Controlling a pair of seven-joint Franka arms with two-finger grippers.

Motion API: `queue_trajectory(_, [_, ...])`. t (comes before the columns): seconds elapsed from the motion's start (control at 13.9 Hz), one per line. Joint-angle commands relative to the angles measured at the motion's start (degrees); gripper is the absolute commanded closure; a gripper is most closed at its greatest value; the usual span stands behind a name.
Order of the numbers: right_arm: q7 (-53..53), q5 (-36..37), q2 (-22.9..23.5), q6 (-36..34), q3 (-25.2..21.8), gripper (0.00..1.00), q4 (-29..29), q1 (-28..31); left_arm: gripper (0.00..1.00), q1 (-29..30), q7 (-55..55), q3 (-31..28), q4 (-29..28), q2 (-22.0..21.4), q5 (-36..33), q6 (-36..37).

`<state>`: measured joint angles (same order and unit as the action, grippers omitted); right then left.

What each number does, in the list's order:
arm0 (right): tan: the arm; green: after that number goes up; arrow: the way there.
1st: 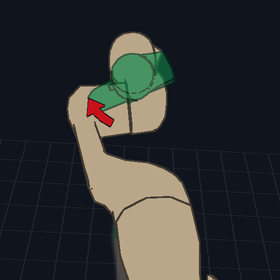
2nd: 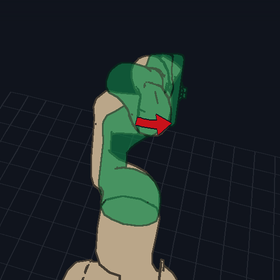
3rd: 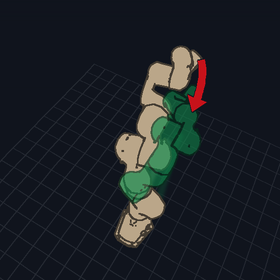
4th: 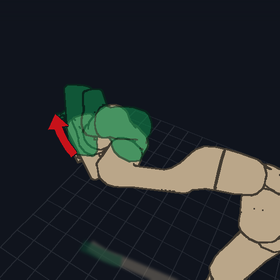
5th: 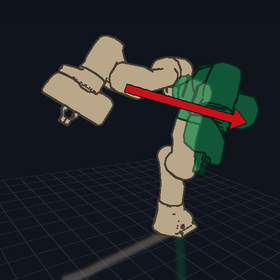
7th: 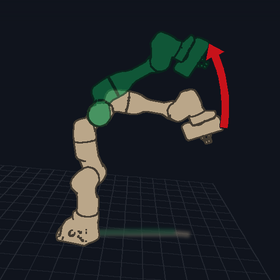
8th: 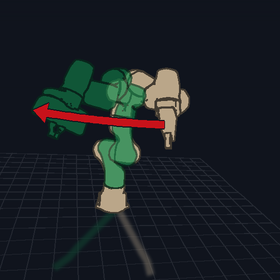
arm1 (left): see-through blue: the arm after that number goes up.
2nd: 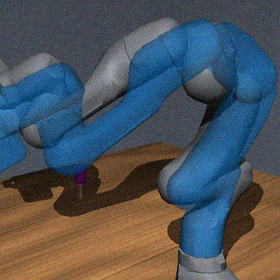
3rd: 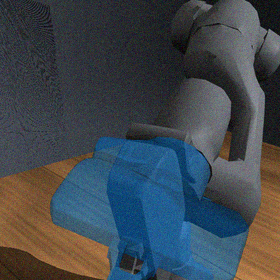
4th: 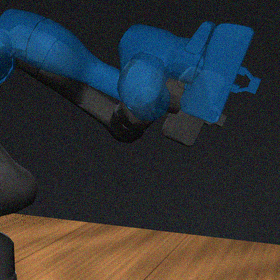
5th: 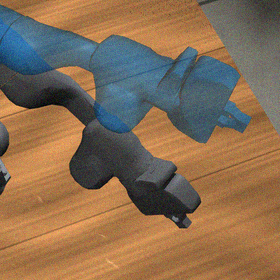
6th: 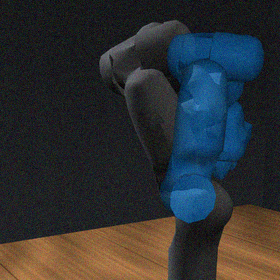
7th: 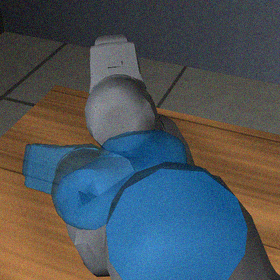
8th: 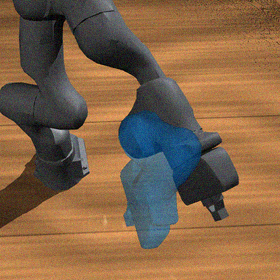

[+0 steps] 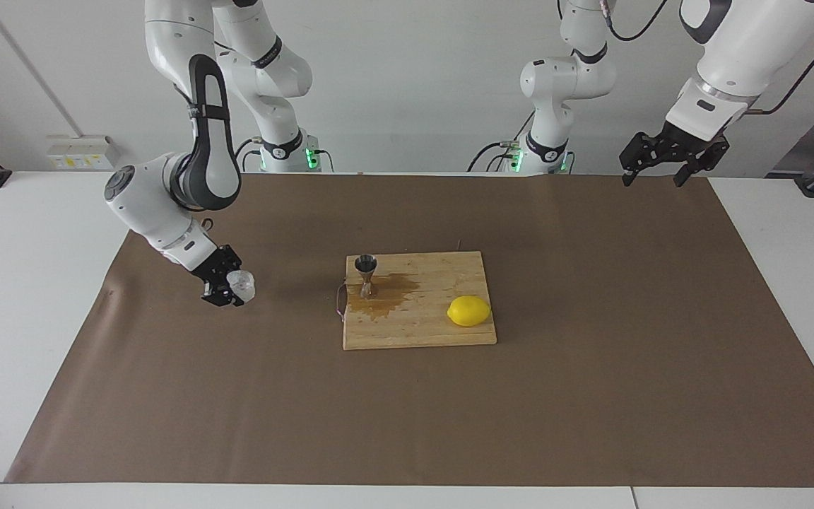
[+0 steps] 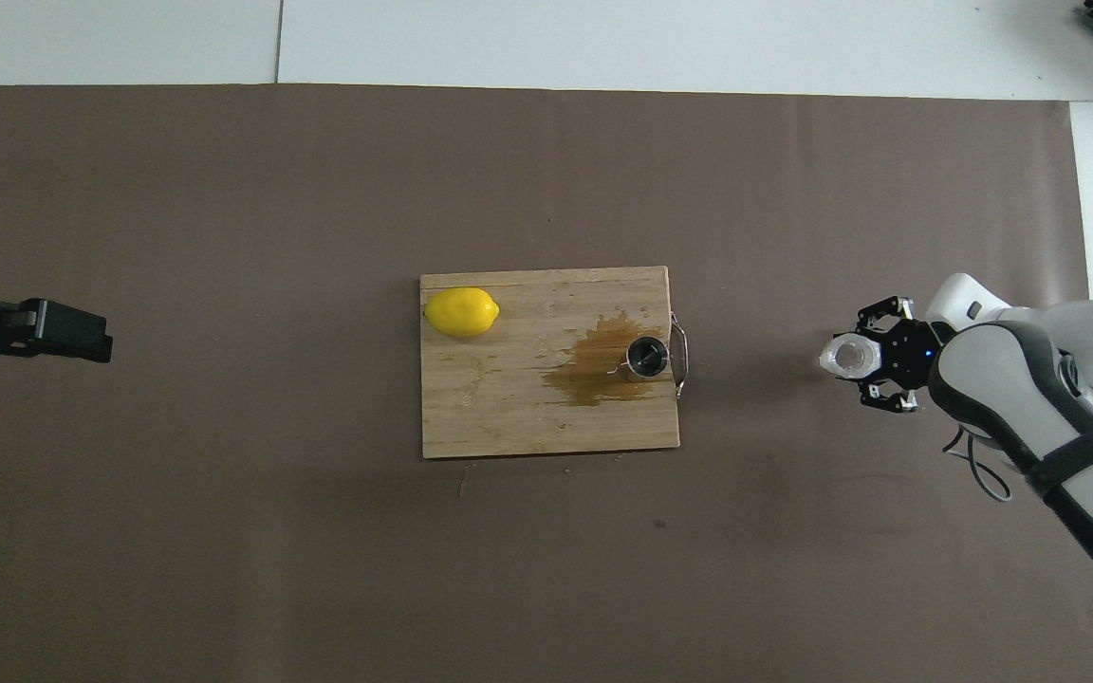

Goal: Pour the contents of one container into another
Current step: 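Lower the clear glass onto the table and open the right gripper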

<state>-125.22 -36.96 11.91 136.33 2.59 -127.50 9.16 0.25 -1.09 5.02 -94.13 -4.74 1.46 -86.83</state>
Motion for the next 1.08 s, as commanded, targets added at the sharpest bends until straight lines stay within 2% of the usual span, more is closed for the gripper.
queue_trajectory(0.0, [-2.6, -4.3, -0.1, 2.4, 0.7, 0.89, -1.3, -0.1, 0.00, 0.1, -0.6, -0.1, -1.6, -1.7, -0.1, 0.4])
queue_trajectory(0.07, [-2.6, -4.3, -0.1, 2.6, 0.7, 0.56, -1.3, -0.4, 0.00, 0.1, -0.6, -0.1, -1.6, -1.7, -0.1, 0.4])
queue_trajectory(0.14, [-2.3, -4.4, 0.0, 2.5, 0.7, 0.01, -1.3, -1.2, 0.00, 0.1, -0.6, 0.0, -1.6, -1.7, -0.1, 0.4])
queue_trajectory(0.29, [-2.0, -4.9, -0.9, 2.0, 0.7, 0.00, -1.1, -1.2, 0.00, 0.1, -0.6, -0.1, -1.6, -1.7, -0.1, 0.4])
queue_trajectory(0.79, [5.6, -1.8, -10.3, -4.0, 0.2, 0.00, 0.0, -0.6, 0.00, 0.1, -0.6, -0.1, -1.6, -1.7, -0.1, 0.4])
queue_trajectory(1.0, [11.5, 5.7, -12.6, -4.1, 0.1, 0.00, 4.6, -0.2, 0.00, 0.1, -0.6, -0.1, -1.6, -1.7, -0.1, 0.4])
